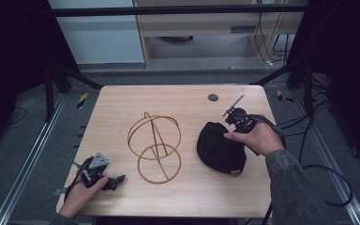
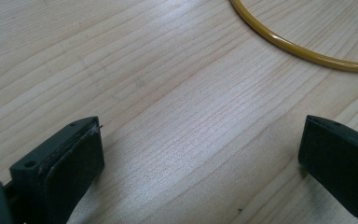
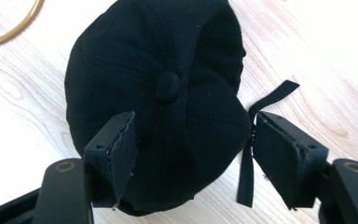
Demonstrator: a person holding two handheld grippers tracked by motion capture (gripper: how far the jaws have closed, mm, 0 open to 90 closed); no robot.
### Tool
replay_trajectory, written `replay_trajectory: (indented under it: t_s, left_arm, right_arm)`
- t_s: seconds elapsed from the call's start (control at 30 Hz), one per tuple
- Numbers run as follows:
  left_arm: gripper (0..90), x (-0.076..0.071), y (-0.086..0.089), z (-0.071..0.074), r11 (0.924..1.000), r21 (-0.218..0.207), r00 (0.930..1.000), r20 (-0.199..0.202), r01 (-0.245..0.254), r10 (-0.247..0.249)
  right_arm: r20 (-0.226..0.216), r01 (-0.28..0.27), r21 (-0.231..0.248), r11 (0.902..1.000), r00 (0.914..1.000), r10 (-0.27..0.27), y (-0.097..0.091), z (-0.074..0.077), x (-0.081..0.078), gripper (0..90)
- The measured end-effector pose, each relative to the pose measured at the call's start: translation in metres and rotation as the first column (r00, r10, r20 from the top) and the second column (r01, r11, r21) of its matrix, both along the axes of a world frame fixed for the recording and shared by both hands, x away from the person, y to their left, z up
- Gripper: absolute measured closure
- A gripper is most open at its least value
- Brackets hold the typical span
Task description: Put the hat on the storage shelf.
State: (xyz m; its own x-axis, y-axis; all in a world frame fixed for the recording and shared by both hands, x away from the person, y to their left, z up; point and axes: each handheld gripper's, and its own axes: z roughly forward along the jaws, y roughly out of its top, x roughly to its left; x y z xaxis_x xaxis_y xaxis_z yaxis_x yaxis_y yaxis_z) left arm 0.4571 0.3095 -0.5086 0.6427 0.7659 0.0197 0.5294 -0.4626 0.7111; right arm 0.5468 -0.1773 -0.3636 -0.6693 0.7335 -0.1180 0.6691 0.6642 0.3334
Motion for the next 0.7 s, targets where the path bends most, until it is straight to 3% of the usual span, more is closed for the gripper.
replay_trajectory:
  t_s: [0.27, 0.37, 0.7]
  left_arm:
    - [0.0, 0.000, 0.000, 0.000, 1.0000, -0.001, 1.0000, -0.001, 0.000, 0.000]
    - [0.0, 0.000, 0.000, 0.000, 1.0000, -0.001, 1.0000, -0.001, 0.000, 0.000]
    - [0.0, 0.000, 0.000, 0.000, 1.0000, 0.000, 1.0000, 0.000, 0.001, -0.001]
  right_arm:
    - [-0.022, 0.002, 0.015, 0.9999, 0.9998, -0.002, 0.005, -0.006, 0.011, 33.6]
    - [-0.029, 0.005, 0.041, 0.9991, 0.9996, -0.004, 0.008, -0.010, 0.016, 34.5]
    - [-0.051, -0.003, 0.047, 0.9989, 0.9987, 0.005, 0.016, -0.017, 0.024, 47.0]
